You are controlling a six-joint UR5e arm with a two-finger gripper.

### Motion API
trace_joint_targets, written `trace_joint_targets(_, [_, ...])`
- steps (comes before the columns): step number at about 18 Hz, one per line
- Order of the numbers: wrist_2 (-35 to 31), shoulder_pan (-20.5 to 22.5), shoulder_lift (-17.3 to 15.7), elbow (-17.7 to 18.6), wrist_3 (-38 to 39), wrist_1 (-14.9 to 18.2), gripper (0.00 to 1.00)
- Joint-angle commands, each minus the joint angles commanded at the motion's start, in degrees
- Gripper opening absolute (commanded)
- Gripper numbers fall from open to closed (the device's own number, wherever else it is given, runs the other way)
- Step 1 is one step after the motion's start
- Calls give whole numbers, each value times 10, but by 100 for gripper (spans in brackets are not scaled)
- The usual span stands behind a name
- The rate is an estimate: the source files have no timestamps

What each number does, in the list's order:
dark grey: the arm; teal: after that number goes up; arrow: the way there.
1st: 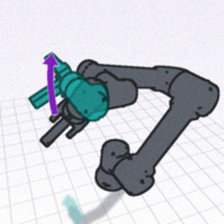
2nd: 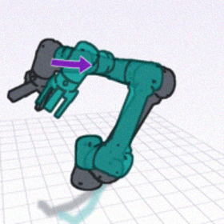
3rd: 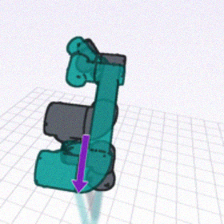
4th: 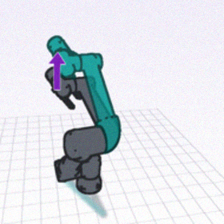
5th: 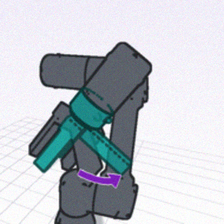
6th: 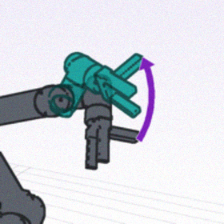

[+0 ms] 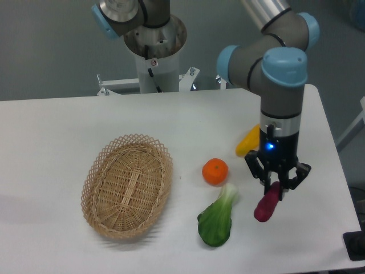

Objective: Pick up the sweet potato from the table
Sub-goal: 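Lift the held sweet potato up and move it toward the basket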

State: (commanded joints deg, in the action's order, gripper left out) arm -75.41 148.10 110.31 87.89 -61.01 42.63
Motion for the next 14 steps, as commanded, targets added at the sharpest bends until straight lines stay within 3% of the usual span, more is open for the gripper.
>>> trace_joint_targets(8, [7,-27,-11,-6,68,-1,21])
trace_joint_targets(14, [6,-34,-10,-3,71,-1,21])
